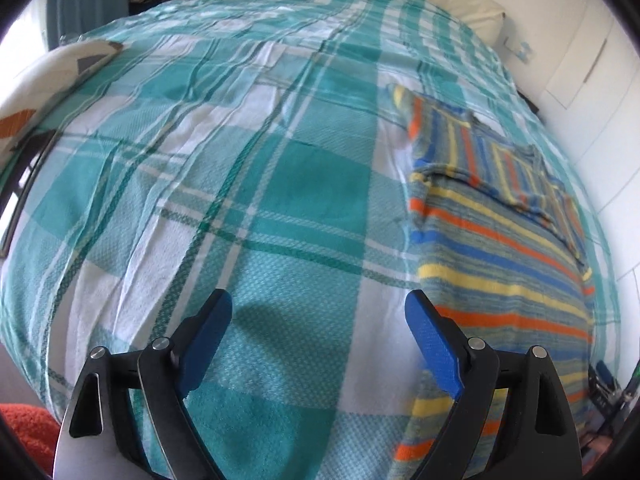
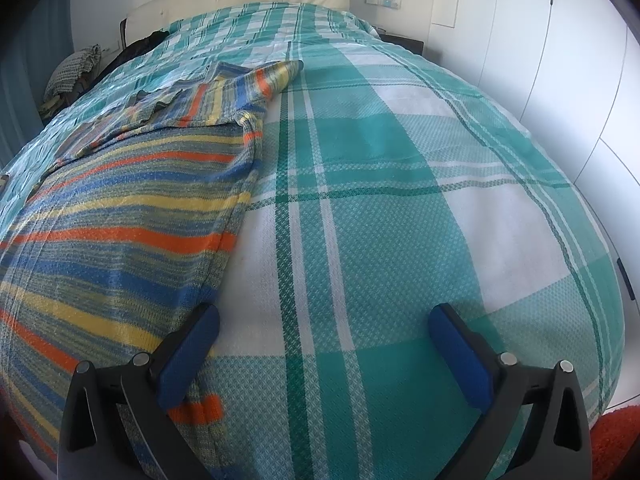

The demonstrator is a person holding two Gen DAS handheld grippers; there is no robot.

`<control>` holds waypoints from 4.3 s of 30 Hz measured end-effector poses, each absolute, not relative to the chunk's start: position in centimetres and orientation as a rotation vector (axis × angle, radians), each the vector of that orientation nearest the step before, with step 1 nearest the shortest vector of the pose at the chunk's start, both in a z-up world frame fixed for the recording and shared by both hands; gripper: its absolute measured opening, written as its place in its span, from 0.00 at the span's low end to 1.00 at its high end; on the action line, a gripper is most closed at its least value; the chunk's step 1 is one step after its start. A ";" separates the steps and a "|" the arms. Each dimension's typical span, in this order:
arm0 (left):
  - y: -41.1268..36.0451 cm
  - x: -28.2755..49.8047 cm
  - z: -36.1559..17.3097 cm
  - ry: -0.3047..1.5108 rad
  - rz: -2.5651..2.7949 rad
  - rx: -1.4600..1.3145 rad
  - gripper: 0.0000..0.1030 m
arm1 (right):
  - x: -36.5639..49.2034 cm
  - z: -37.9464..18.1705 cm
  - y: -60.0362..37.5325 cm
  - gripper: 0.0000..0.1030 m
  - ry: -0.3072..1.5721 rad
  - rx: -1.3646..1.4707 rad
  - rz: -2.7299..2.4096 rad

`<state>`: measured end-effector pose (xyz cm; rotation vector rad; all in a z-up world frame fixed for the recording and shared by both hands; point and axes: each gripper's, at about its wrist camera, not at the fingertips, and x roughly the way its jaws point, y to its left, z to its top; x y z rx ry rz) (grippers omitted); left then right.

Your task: Fold small clothes

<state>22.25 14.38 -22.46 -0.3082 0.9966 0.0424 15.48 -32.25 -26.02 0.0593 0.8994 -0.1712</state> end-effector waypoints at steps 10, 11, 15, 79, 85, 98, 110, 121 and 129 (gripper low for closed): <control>14.4 22.3 -23.2 1.009 0.055 -0.297 0.90 | 15.7 -26.1 -32.1 1.00 0.906 0.043 -0.172; 14.2 22.4 -23.4 1.016 0.058 -0.279 0.91 | 15.7 -26.1 -32.0 1.00 0.906 0.041 -0.173; 13.1 22.7 -24.2 1.043 0.064 -0.193 0.98 | 15.8 -26.2 -32.0 1.00 0.905 0.037 -0.174; 11.3 22.8 -25.2 1.065 0.137 -0.042 1.00 | 15.9 -26.1 -31.6 1.00 0.905 0.002 -0.182; 11.3 22.7 -25.2 1.064 0.138 -0.041 1.00 | 15.9 -26.1 -31.6 1.00 0.905 0.000 -0.182; 11.3 22.7 -25.1 1.065 0.134 -0.045 1.00 | 15.8 -26.1 -31.5 1.00 0.904 -0.001 -0.182; 8.9 16.1 -23.1 1.301 -0.251 -0.187 0.88 | 13.2 -22.6 -36.6 0.79 1.339 0.443 0.238; 3.0 12.7 -25.7 1.516 -0.297 0.113 0.05 | 11.0 -26.5 -32.7 0.57 1.556 0.136 0.301; 3.7 13.0 -25.1 1.553 -0.349 0.050 0.03 | 10.8 -24.6 -37.4 0.06 1.554 0.227 0.429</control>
